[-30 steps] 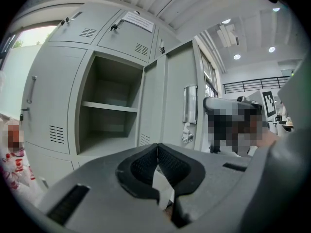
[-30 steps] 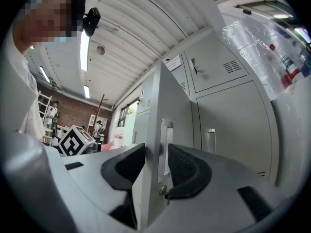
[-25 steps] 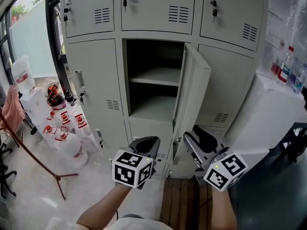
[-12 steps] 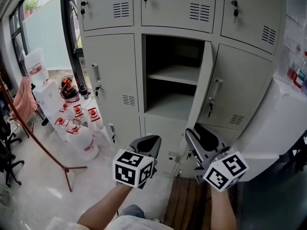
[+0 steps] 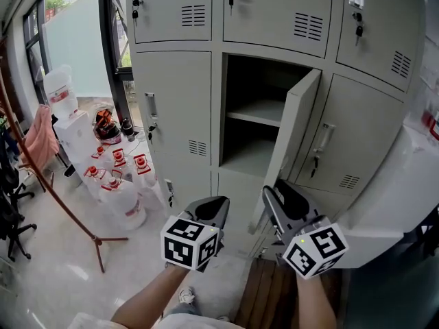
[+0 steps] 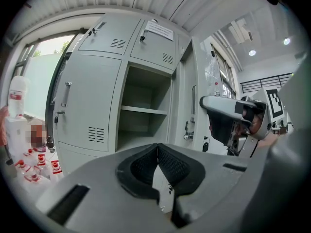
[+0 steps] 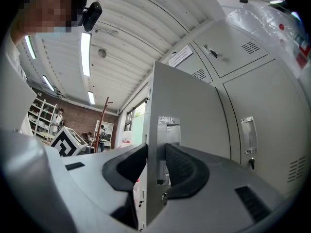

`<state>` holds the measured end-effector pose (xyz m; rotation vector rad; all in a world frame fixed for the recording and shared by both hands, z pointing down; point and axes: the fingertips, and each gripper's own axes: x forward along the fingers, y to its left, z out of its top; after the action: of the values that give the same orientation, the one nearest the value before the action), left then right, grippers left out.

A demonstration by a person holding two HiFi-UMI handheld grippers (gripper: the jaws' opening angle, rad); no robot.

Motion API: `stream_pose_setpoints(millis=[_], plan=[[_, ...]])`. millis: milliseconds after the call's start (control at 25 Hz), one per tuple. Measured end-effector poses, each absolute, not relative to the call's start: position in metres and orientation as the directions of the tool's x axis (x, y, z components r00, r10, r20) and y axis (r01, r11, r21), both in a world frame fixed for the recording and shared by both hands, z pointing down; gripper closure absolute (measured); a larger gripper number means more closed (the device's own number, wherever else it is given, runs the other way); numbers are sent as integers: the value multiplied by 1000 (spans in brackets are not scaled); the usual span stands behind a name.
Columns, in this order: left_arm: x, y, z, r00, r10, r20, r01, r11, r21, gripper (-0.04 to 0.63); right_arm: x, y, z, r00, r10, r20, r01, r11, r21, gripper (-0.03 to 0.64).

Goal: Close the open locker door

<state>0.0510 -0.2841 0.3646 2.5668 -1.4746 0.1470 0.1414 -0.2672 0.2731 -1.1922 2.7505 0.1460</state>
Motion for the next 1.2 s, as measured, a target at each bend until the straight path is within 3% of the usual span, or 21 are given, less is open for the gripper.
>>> stream_pose_setpoints(millis=[1200], plan=[[-44,-365,376,525,-829,193,-851,-508,135,588,42,-358,274,-559,-814,-156,-828,558,52,512]])
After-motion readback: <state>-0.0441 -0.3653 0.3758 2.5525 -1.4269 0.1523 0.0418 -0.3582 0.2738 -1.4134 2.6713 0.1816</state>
